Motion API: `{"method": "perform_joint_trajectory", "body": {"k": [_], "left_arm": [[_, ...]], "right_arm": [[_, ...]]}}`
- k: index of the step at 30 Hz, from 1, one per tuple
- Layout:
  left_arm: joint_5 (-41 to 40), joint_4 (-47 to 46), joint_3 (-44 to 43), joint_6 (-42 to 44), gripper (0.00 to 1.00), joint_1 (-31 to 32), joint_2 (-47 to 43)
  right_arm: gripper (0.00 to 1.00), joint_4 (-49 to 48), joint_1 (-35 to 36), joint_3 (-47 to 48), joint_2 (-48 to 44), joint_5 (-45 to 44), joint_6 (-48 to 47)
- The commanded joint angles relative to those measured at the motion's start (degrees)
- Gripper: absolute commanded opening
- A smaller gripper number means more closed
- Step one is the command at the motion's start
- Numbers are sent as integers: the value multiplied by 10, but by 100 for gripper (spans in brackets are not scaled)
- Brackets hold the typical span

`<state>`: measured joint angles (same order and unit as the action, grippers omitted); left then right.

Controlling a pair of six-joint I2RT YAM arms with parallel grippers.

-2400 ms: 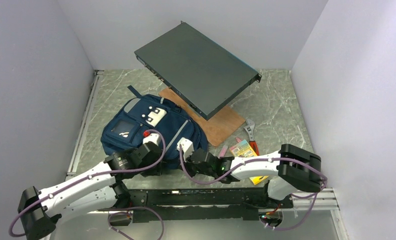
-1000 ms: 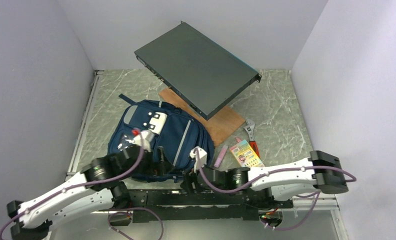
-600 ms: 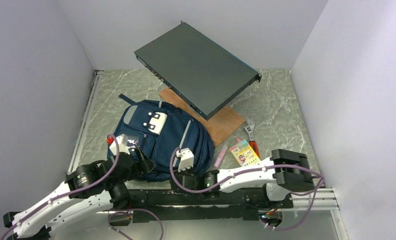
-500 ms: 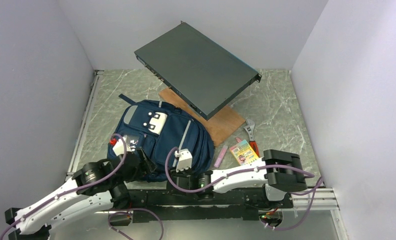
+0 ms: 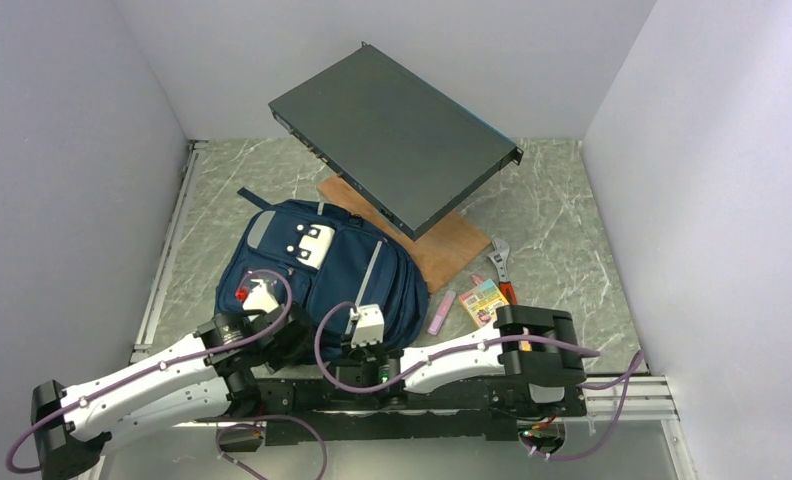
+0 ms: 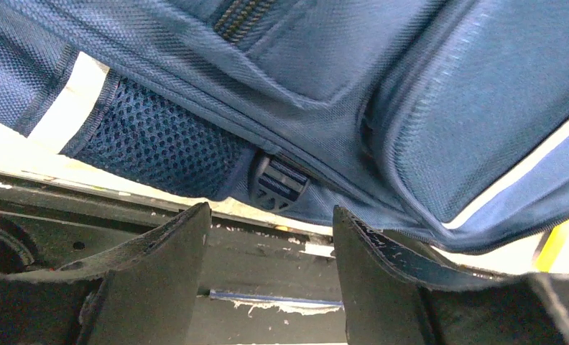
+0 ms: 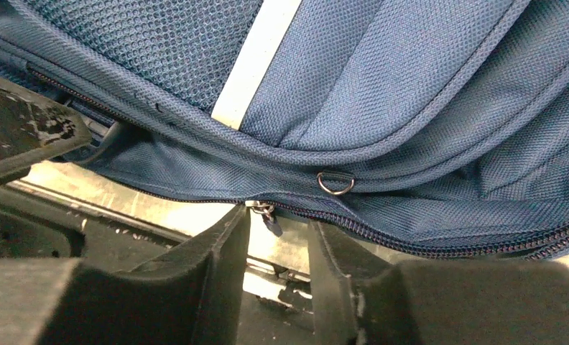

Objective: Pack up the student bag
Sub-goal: Zip the student bag at the center of the board.

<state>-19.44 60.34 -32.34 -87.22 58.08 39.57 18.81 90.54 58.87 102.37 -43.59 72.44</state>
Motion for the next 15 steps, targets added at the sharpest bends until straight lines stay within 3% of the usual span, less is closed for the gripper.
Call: {"method": "perform_joint_trajectory", "body": {"k": [1,4,5,10,15], "left_arm": [[-4,-41,33,-59,67,-2,1],[-25,-72,61,-76,63,-4,7],[-37,-78,67,-76,61,-5,12],[-105,-118,80,-27,56,-45,58],[-94,-139,91,59,44,-187,80]], "right_arm": [[28,39,2,37,28,-71,-21],[2,55,11,61,36,-80,-69],[0,66,18,69,35,-83,-81],[0,71,64,80,13,-83,-201],[0,-38,66,-6,-57,10,-323]]}}
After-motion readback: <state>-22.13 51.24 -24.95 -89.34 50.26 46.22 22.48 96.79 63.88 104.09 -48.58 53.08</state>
